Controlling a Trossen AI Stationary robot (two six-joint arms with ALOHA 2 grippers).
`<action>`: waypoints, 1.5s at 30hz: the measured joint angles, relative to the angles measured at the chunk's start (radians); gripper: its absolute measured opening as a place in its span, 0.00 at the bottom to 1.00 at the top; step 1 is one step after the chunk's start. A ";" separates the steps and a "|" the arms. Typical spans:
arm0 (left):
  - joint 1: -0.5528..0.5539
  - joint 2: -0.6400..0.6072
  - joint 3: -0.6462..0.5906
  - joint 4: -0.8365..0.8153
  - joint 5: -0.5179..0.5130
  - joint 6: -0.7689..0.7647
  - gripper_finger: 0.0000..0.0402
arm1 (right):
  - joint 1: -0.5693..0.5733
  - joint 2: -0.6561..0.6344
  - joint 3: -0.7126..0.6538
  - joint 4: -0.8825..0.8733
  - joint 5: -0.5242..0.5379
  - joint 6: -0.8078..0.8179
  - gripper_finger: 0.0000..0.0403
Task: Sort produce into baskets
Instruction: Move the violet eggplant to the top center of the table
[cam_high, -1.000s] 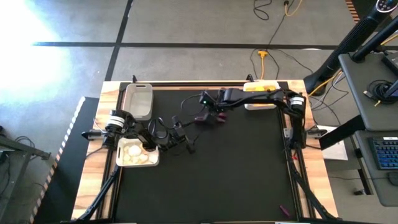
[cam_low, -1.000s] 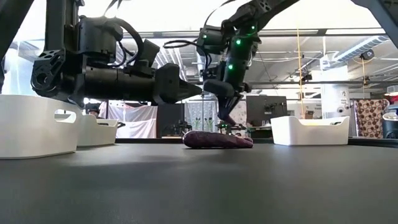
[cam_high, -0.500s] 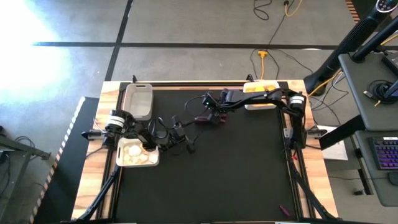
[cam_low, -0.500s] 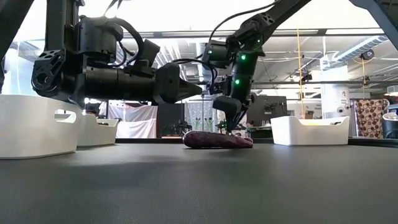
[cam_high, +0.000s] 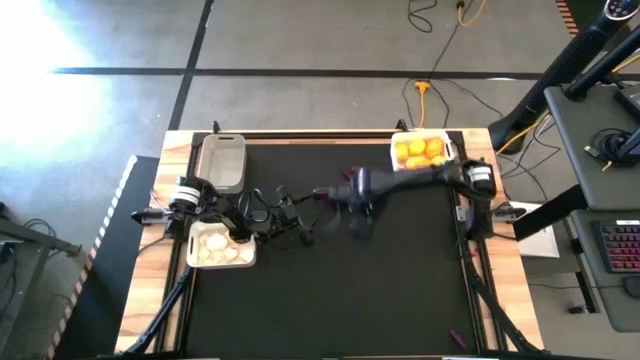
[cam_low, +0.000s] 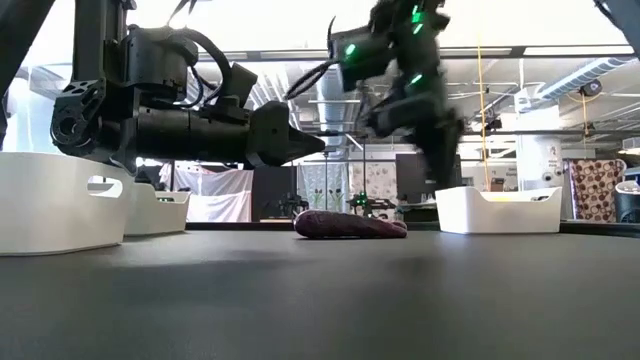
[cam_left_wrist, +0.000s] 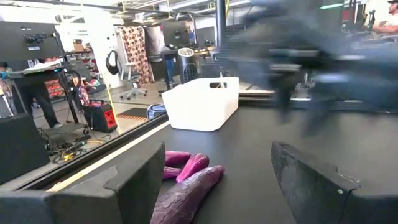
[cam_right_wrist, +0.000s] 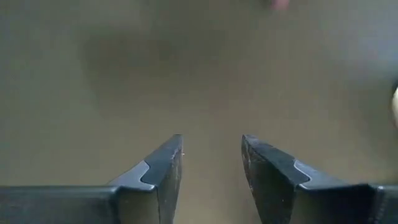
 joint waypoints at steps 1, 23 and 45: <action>0.000 0.000 0.000 0.000 0.000 -0.001 0.69 | 0.051 0.000 -0.003 -0.051 -0.006 0.036 0.39; -0.002 -0.001 0.045 -0.011 0.063 -0.057 0.69 | 0.873 0.001 -0.107 -0.001 -0.685 1.047 0.78; -0.002 0.002 0.048 -0.025 0.064 -0.057 0.69 | 0.973 0.001 -0.503 0.713 -0.906 1.226 0.71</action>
